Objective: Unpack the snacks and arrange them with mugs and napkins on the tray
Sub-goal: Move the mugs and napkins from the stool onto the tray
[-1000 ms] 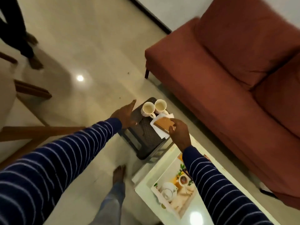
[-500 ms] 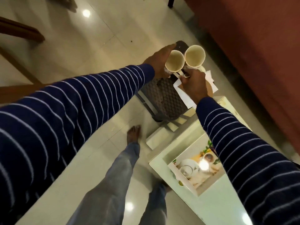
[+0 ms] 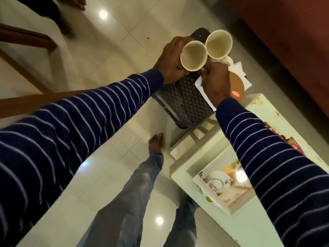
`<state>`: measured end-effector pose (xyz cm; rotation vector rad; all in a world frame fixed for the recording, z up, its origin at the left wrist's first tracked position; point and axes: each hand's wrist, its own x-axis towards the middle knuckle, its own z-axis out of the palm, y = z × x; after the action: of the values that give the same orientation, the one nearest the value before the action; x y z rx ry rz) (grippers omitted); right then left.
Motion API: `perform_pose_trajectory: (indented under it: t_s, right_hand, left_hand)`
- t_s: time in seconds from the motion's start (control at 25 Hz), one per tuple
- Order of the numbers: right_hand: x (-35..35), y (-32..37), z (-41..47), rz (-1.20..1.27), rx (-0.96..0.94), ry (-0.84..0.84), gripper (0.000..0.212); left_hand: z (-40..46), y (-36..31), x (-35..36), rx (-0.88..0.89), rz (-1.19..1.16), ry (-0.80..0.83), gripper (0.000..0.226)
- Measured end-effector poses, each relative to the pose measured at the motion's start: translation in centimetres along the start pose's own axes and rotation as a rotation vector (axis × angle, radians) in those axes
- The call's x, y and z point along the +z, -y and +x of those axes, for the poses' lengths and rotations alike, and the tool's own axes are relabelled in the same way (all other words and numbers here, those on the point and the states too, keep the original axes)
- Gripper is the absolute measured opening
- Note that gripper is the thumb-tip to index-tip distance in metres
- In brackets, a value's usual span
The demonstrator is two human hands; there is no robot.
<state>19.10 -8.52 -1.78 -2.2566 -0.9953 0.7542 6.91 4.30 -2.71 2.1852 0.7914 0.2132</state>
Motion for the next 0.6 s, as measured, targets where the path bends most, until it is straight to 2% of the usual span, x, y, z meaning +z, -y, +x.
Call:
perform_pose_trajectory:
  t_s: [0.24, 0.4, 0.6]
  right_hand:
    - [-4.9, -2.1, -7.7, -0.106, -0.162, 0.014, 0.017]
    - [-8.6, -6.4, -15.4, -0.214, -0.143, -0.037, 0.014]
    - [-11.8, -12.4, -24.1, -0.195, -0.014, -0.009, 0.016]
  left_hand:
    - [-6.0, -4.6, 1.2, 0.131, 0.087, -0.033, 0.087]
    - [-10.1, -9.5, 5.9, 0.194, 0.021, 0.054, 0.087]
    - [-15.5, -14.3, 13.8, 0.187, -0.051, 0.186, 0.089]
